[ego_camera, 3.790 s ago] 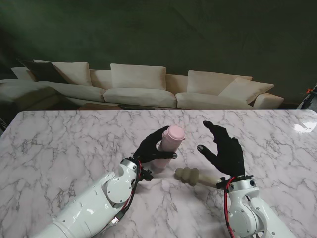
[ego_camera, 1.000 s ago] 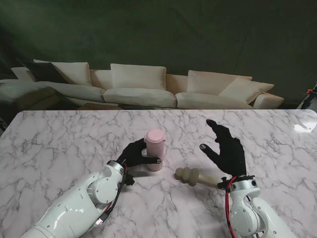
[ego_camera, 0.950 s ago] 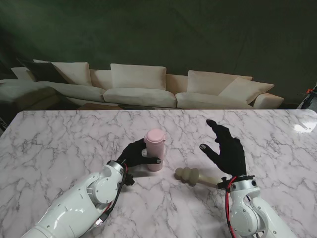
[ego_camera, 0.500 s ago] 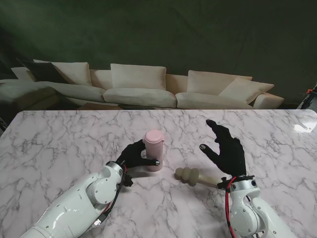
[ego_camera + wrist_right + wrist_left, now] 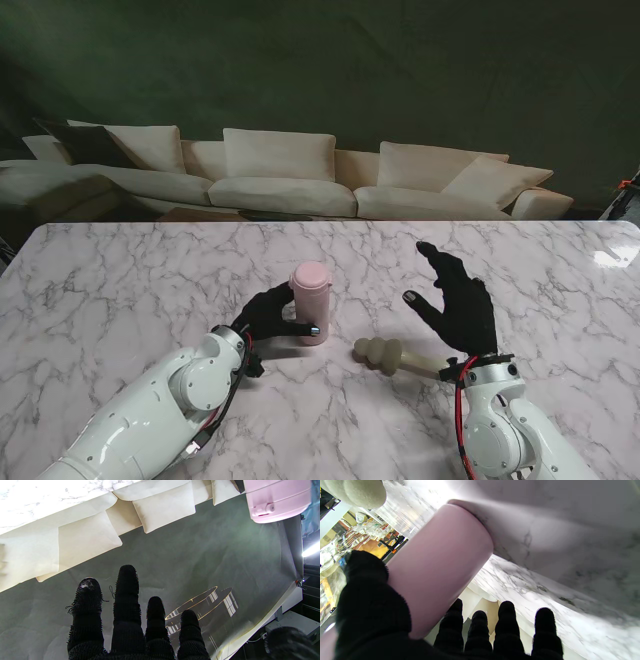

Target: Clean the thermos with cup brush

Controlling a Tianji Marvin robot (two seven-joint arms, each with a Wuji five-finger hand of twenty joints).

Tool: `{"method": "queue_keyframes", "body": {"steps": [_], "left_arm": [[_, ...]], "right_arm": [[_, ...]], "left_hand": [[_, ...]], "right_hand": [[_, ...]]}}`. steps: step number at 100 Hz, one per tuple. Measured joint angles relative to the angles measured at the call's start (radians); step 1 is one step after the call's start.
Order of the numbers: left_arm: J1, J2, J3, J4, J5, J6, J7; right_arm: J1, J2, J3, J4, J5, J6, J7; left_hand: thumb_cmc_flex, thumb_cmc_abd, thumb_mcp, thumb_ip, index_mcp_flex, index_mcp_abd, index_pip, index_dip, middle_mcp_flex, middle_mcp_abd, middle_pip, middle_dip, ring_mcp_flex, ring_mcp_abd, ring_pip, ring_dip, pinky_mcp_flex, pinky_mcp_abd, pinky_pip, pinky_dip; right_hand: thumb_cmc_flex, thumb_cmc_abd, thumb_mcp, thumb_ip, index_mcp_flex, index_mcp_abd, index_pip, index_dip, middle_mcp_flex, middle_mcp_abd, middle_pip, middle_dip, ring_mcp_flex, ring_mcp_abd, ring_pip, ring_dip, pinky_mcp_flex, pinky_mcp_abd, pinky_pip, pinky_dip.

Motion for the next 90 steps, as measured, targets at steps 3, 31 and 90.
{"method": "queue_keyframes", "body": {"steps": [3, 31, 90], "left_arm": [[0.000, 0.000, 0.000, 0.000, 0.000, 0.000, -0.001], [0.009, 0.004, -0.020, -0.012, 0.001, 0.000, -0.009], [0.088, 0.045, -0.162, -0.132, 0.095, 0.002, -0.115]], "right_arm": [[0.000, 0.000, 0.000, 0.000, 0.000, 0.000, 0.000], [-0.001, 0.000, 0.001, 0.000, 0.000, 0.001, 0.001], [-0.001, -0.001, 0.001, 0.000, 0.004, 0.001, 0.001]], "left_hand": [[0.000, 0.000, 0.000, 0.000, 0.000, 0.000, 0.000, -0.002, 0.000, 0.000, 0.000, 0.000, 0.000, 0.001, 0.000, 0.000, 0.002, 0.000, 0.000, 0.004], [-0.001, 0.001, 0.000, 0.000, -0.013, 0.000, -0.004, -0.012, 0.000, 0.011, -0.011, 0.000, 0.000, 0.003, 0.000, 0.000, 0.003, 0.000, 0.000, 0.006], [-0.066, 0.017, 0.011, 0.012, -0.013, 0.000, -0.005, -0.017, 0.001, 0.024, -0.011, 0.000, 0.008, 0.019, 0.000, 0.000, 0.019, 0.008, 0.023, 0.019]], "right_hand": [[0.000, 0.000, 0.000, 0.000, 0.000, 0.000, 0.000, 0.000, 0.000, 0.000, 0.000, 0.000, 0.000, 0.000, 0.000, 0.000, 0.000, 0.000, 0.000, 0.000], [0.000, 0.000, 0.000, 0.000, 0.000, 0.000, 0.000, 0.000, 0.000, 0.000, 0.000, 0.000, -0.010, 0.000, -0.001, 0.000, -0.001, 0.000, -0.002, 0.000], [0.000, 0.000, -0.001, 0.000, 0.000, 0.000, 0.000, 0.000, 0.000, 0.000, 0.000, 0.000, -0.010, 0.000, -0.002, 0.000, -0.003, 0.000, -0.002, 0.000]]}}
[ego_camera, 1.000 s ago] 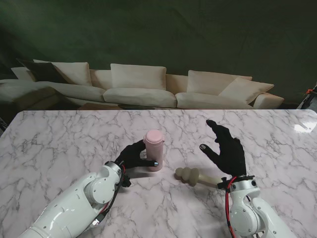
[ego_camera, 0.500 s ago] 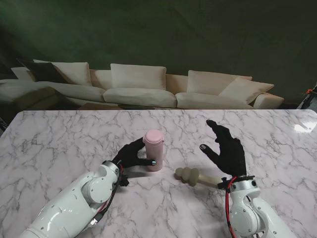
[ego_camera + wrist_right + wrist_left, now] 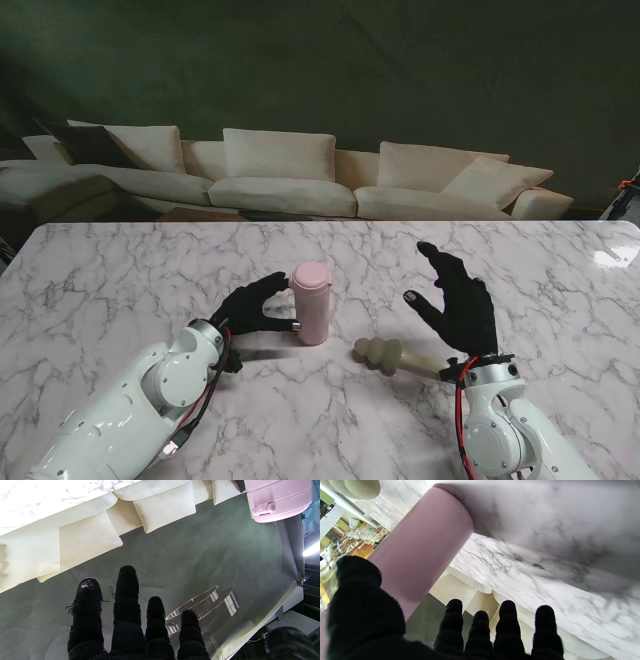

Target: Clean the thermos with cup brush

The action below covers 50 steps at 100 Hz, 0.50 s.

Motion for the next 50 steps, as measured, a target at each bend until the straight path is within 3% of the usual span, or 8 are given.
{"method": "queue_keyframes", "body": {"steps": [18, 33, 39, 44, 50], "left_arm": [[0.067, 0.028, -0.107, -0.079, 0.039, -0.014, -0.104], [0.127, 0.047, -0.203, -0.124, 0.126, -0.079, -0.116], [0.159, 0.050, -0.254, -0.151, 0.134, -0.113, -0.121], [0.189, 0.053, -0.295, -0.185, 0.129, -0.126, -0.123], [0.222, 0.055, -0.332, -0.229, 0.115, -0.134, -0.109]], "right_arm": [[0.001, 0.000, 0.000, 0.000, 0.001, -0.001, 0.000], [0.000, 0.000, 0.002, -0.002, 0.001, 0.005, 0.006], [-0.005, 0.000, 0.006, -0.012, 0.001, 0.022, 0.019], [-0.014, 0.000, 0.014, -0.028, 0.001, 0.042, 0.045], [-0.028, 0.001, 0.029, -0.058, -0.001, 0.058, 0.095]], "left_hand": [[0.000, 0.000, 0.000, 0.000, 0.000, 0.000, 0.000, 0.000, 0.001, 0.000, 0.000, 0.000, 0.012, 0.005, 0.000, 0.003, 0.004, 0.001, 0.002, 0.000], [0.000, 0.000, 0.001, 0.009, 0.002, 0.000, 0.007, 0.000, 0.003, 0.017, 0.000, 0.005, -0.002, 0.020, 0.000, 0.003, -0.010, 0.001, 0.012, 0.000], [0.038, 0.121, 0.005, 0.010, 0.062, 0.012, 0.054, 0.017, 0.048, 0.053, 0.000, 0.016, -0.014, 0.044, 0.000, 0.003, -0.021, 0.009, -0.002, -0.001], [0.094, 0.216, 0.004, 0.019, 0.120, 0.028, 0.084, 0.052, 0.099, 0.076, 0.001, 0.038, -0.014, 0.062, 0.000, 0.011, -0.023, 0.024, -0.015, -0.001], [0.149, 0.281, 0.003, 0.020, 0.177, 0.046, 0.113, 0.088, 0.170, 0.094, 0.013, 0.064, 0.009, 0.087, 0.002, 0.024, -0.015, 0.039, -0.016, -0.001]], "right_hand": [[0.000, 0.000, -0.007, 0.000, 0.000, 0.000, 0.000, 0.000, 0.000, 0.000, 0.000, -0.003, 0.000, 0.000, 0.000, 0.000, 0.000, 0.000, 0.000, 0.000], [0.007, 0.000, -0.008, 0.000, 0.001, 0.000, 0.008, 0.005, 0.000, -0.013, 0.000, -0.005, -0.036, 0.000, -0.023, -0.011, -0.011, 0.000, -0.008, 0.000], [0.051, 0.000, -0.017, 0.000, 0.015, -0.026, 0.079, 0.010, 0.000, -0.036, -0.010, -0.016, -0.055, 0.001, -0.064, -0.035, -0.028, -0.001, -0.027, 0.000], [0.074, 0.000, -0.022, 0.001, 0.029, -0.038, 0.150, -0.066, 0.000, -0.053, -0.050, -0.027, -0.095, 0.011, -0.144, -0.076, -0.063, -0.001, -0.067, -0.001], [0.075, 0.000, -0.032, 0.001, 0.051, -0.049, 0.207, -0.119, 0.003, -0.072, -0.103, -0.046, -0.148, 0.013, -0.244, -0.138, -0.108, -0.004, -0.141, -0.037]]}}
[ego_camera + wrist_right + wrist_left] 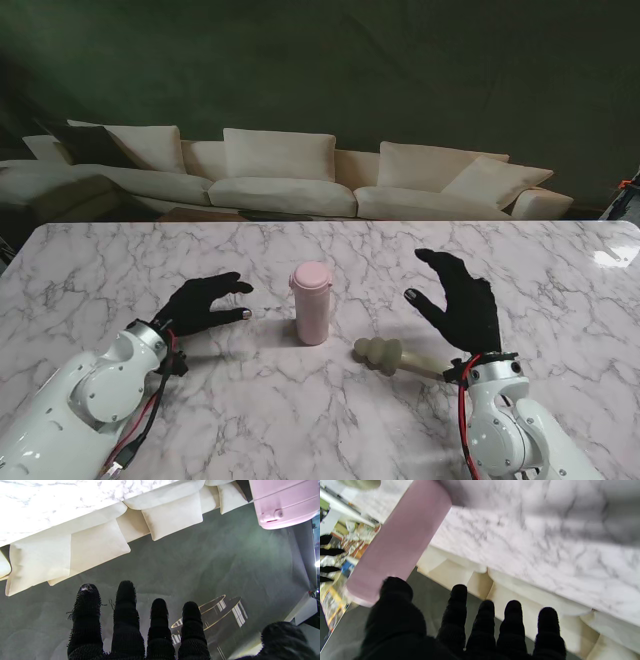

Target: Clean the thermos with cup brush

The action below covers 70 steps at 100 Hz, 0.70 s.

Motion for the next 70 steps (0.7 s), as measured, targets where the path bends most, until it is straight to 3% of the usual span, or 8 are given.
{"method": "queue_keyframes", "body": {"steps": [16, 23, 36, 45, 53, 57, 64, 70], "left_arm": [[0.050, -0.011, -0.032, -0.084, 0.033, -0.062, 0.274], [0.053, -0.029, -0.033, -0.116, 0.024, -0.097, 0.348], [0.062, -0.057, -0.011, -0.199, -0.187, -0.131, 0.325], [0.060, -0.067, 0.014, -0.215, -0.135, -0.173, 0.361], [0.050, -0.071, 0.047, -0.203, -0.080, -0.173, 0.398], [0.040, -0.072, 0.067, -0.187, -0.102, -0.165, 0.397], [0.011, -0.075, 0.116, -0.132, -0.206, -0.137, 0.393], [-0.021, -0.083, 0.151, -0.067, -0.230, -0.085, 0.393]], "right_arm": [[-0.021, 0.007, 0.033, -0.058, 0.018, -0.024, 0.077], [-0.015, 0.010, 0.035, -0.066, 0.027, -0.050, 0.080], [0.024, 0.012, 0.021, -0.063, 0.054, -0.083, 0.072], [0.064, 0.011, -0.004, -0.050, 0.100, -0.117, 0.071], [0.104, 0.010, -0.027, -0.012, 0.095, -0.166, 0.062], [0.126, 0.009, -0.040, 0.022, 0.090, -0.207, 0.047], [0.171, 0.005, -0.069, 0.109, 0.088, -0.284, -0.007], [0.197, 0.000, -0.088, 0.167, 0.106, -0.298, -0.021]], "left_hand": [[0.081, 0.054, -0.006, 0.000, 0.037, 0.041, 0.042, 0.062, 0.091, 0.021, 0.024, 0.056, 0.076, 0.022, 0.025, 0.043, 0.034, 0.013, 0.043, 0.026], [0.107, 0.070, -0.001, 0.001, 0.037, 0.043, 0.052, 0.087, 0.094, 0.020, 0.036, 0.080, 0.082, 0.022, 0.038, 0.062, 0.039, 0.013, 0.104, 0.027], [0.122, 0.091, 0.002, 0.008, -0.051, 0.035, -0.008, 0.074, 0.065, 0.018, 0.015, 0.074, 0.082, 0.022, 0.040, 0.064, 0.042, 0.013, 0.165, 0.025], [0.121, 0.091, 0.002, 0.008, -0.105, 0.005, -0.047, 0.050, 0.065, 0.004, 0.016, 0.058, 0.083, 0.016, 0.040, 0.064, 0.044, 0.012, 0.177, 0.023], [0.099, 0.092, -0.002, 0.008, -0.116, -0.002, -0.056, 0.039, 0.065, 0.004, 0.017, 0.051, 0.092, 0.011, 0.040, 0.064, 0.044, 0.012, 0.192, 0.023], [0.094, 0.091, -0.002, 0.008, -0.116, -0.002, -0.056, 0.039, 0.065, 0.002, 0.017, 0.051, 0.094, 0.011, 0.048, 0.068, 0.044, 0.012, 0.208, 0.023], [0.094, 0.092, -0.002, 0.008, -0.115, -0.002, -0.047, 0.039, 0.066, 0.004, 0.036, 0.057, 0.116, 0.011, 0.058, 0.083, 0.044, 0.012, 0.228, 0.023], [0.094, 0.092, -0.002, 0.008, -0.085, 0.009, -0.015, 0.039, 0.080, 0.006, 0.054, 0.075, 0.123, 0.012, 0.071, 0.090, 0.044, 0.012, 0.240, 0.023]], "right_hand": [[0.063, -0.002, 0.000, 0.005, 0.061, -0.001, 0.032, -0.048, 0.055, -0.005, -0.098, -0.032, -0.036, -0.001, -0.115, -0.064, -0.036, -0.021, -0.078, -0.041], [0.092, -0.005, 0.000, 0.007, 0.076, -0.001, 0.037, -0.056, 0.082, -0.004, -0.112, -0.033, -0.034, -0.002, -0.118, -0.064, -0.030, -0.021, -0.078, -0.042], [0.113, -0.045, 0.000, 0.015, 0.104, -0.001, 0.059, -0.060, 0.119, -0.002, -0.113, -0.033, 0.013, -0.004, -0.118, -0.064, -0.007, -0.021, -0.079, -0.042], [0.114, -0.045, 0.012, 0.015, 0.109, -0.001, 0.068, -0.060, 0.130, -0.002, -0.113, -0.032, 0.026, -0.008, -0.118, -0.064, -0.004, -0.021, -0.078, -0.042], [0.114, -0.045, 0.026, 0.016, 0.134, -0.001, 0.090, -0.060, 0.156, -0.005, -0.111, -0.030, 0.056, -0.018, -0.110, -0.064, 0.018, -0.021, -0.069, -0.042], [0.114, -0.055, 0.034, 0.016, 0.136, -0.003, 0.105, -0.060, 0.165, -0.008, -0.111, -0.028, 0.069, -0.026, -0.097, -0.058, 0.032, -0.021, -0.058, -0.042], [0.114, -0.055, 0.045, 0.016, 0.146, -0.018, 0.139, -0.060, 0.182, -0.030, -0.090, -0.018, 0.089, -0.041, -0.082, -0.049, 0.046, -0.021, -0.043, -0.042], [0.114, -0.055, 0.074, 0.016, 0.147, -0.025, 0.150, -0.060, 0.195, -0.030, -0.077, -0.005, 0.109, -0.043, -0.078, -0.049, 0.047, -0.021, -0.042, -0.042]]}}
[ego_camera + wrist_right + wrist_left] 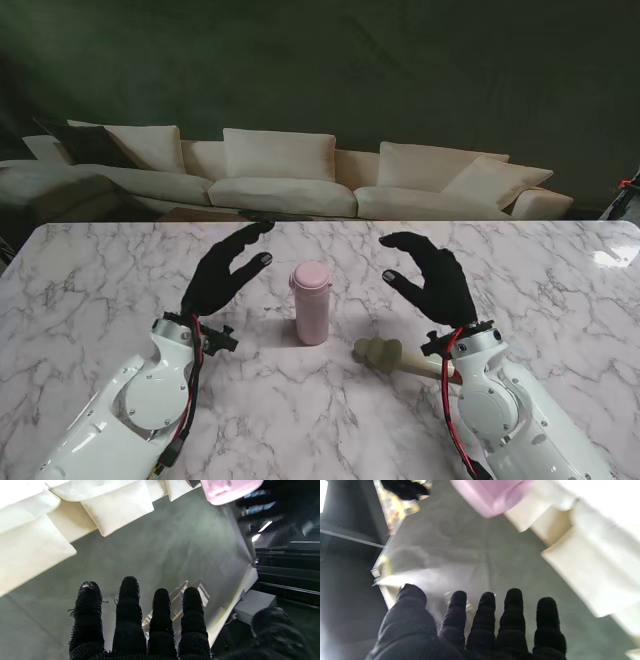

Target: Clean the thermos with cup brush

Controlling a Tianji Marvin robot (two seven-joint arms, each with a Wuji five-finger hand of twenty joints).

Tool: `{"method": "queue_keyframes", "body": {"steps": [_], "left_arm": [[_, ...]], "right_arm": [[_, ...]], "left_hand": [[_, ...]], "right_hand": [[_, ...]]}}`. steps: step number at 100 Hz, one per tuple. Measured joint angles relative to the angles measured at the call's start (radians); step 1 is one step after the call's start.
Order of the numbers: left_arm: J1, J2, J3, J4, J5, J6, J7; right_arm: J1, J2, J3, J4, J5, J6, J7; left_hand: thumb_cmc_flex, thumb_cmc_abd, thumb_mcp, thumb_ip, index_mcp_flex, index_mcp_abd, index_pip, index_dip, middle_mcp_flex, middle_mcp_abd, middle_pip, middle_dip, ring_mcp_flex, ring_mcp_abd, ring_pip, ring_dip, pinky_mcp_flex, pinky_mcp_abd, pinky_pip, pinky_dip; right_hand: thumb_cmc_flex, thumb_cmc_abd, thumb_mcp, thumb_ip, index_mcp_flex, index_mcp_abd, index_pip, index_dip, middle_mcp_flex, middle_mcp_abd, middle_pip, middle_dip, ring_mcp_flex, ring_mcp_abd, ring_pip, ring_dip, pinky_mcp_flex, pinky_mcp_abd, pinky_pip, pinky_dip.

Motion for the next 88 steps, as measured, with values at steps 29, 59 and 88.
{"method": "queue_keyframes", "body": {"steps": [29, 59, 88], "left_arm": [[-0.009, -0.016, 0.011, 0.097, 0.020, 0.072, -0.043], [0.023, -0.001, -0.030, 0.067, 0.066, 0.069, -0.053], [0.033, 0.004, -0.041, 0.060, 0.082, 0.070, -0.051]], "right_arm": [[0.006, -0.006, -0.014, 0.038, 0.038, 0.040, 0.056], [0.008, -0.001, -0.021, 0.040, 0.031, 0.045, 0.068], [0.025, -0.003, -0.040, 0.053, 0.039, 0.058, 0.069]], "left_hand": [[0.014, 0.010, 0.002, 0.000, 0.045, 0.041, 0.023, 0.012, 0.014, 0.015, 0.013, 0.009, 0.001, 0.023, 0.006, 0.014, -0.020, 0.002, 0.010, 0.000], [0.014, 0.010, 0.002, 0.000, 0.045, 0.041, 0.023, 0.012, 0.014, 0.015, 0.012, 0.009, 0.001, 0.023, 0.006, 0.014, -0.021, 0.002, 0.010, 0.000], [0.014, 0.010, 0.002, 0.000, 0.045, 0.041, 0.023, 0.012, 0.014, 0.015, 0.012, 0.016, 0.001, 0.024, 0.006, 0.014, -0.021, 0.002, 0.010, -0.001]], "right_hand": [[0.000, 0.000, 0.001, 0.000, 0.010, 0.000, 0.030, -0.002, 0.012, 0.003, 0.000, 0.000, 0.006, 0.000, 0.009, 0.002, 0.000, 0.000, 0.000, -0.001], [0.000, 0.000, 0.001, 0.000, 0.010, 0.000, 0.030, -0.015, 0.012, 0.014, 0.000, 0.000, 0.007, 0.000, 0.011, 0.010, 0.000, 0.000, 0.000, -0.003], [0.000, 0.000, 0.001, 0.000, 0.010, 0.000, 0.030, -0.027, 0.012, 0.015, 0.001, 0.000, 0.007, 0.000, 0.011, 0.010, 0.000, 0.000, 0.004, -0.003]]}}
